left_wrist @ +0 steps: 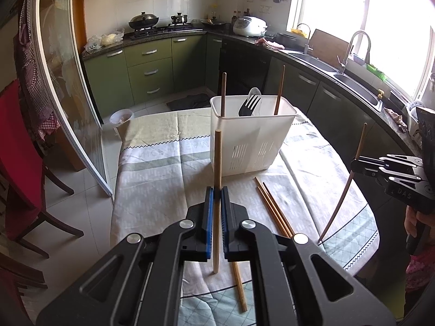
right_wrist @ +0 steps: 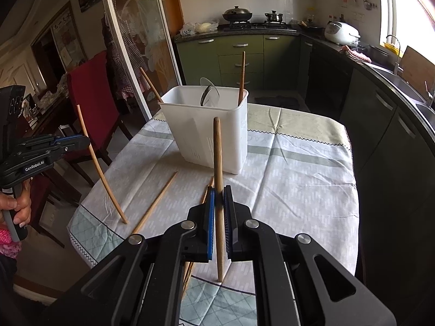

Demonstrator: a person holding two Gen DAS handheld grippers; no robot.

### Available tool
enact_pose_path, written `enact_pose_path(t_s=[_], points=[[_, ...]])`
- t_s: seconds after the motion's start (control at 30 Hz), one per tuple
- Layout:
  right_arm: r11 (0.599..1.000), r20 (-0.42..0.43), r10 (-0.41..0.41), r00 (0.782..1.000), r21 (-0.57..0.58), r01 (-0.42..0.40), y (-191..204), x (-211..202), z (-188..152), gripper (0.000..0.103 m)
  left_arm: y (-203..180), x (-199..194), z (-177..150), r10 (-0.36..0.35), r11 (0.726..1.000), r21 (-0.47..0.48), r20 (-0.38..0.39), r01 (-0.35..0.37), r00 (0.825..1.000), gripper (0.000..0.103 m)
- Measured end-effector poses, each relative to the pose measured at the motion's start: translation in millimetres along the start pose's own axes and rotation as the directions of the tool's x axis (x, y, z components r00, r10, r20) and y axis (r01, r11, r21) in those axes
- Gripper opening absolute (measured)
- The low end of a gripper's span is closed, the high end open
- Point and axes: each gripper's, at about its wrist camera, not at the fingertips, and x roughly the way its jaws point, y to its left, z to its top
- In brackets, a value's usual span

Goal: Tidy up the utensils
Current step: 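Carry both upright chopsticks toward the white basket, then lower both chopsticks into the basket and open both tools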

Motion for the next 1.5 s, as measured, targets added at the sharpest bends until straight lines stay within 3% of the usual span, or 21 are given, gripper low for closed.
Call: enact_pose_path(t_s=[0.47,0.77,1.13,1.33,1.4,1.5], points=[[0.999,0.070,0.013,0.997,-0.033,-0.011,13.9,-21.1,29.4,0.007,-10.7,-15.9,26.1,-0.030,0.999,0.018,0.063,0.029,0.998,0.005],[0.999,0.158,0.042,0.987,-0.031,-0.037,15.9,-50.2,76.3,0.007,-22.7,-38.4,75.5,-0.091,0.996,0.028,0.114,0.088,0.989,0.005],[0.998,0.291,0.054,0.955,0.015,-0.061,4.3,-81.7,141.7,0.007,-34.0,-64.1,153.3,-0.094,0.996,0.027,0.257,0.090,0.962,0.006],[0.998,0.349,0.029,0.937,0.039,-0.045,-3.8,-79.0,172.9,0.007,-33.1,-47.0,180.1,-0.059,0.998,0.008,0.310,0.059,0.949,0.005],[0.999,0.356,0.001,0.934,0.046,-0.019,-5.9,-70.5,179.3,0.007,-33.0,-33.9,183.8,-0.039,0.999,0.003,0.306,0.040,0.951,0.006],[0.998,0.318,-0.007,0.948,0.058,-0.012,-11.2,-41.4,185.5,0.007,-29.5,-5.0,183.6,-0.022,1.000,-0.011,0.257,0.026,0.966,0.005]])
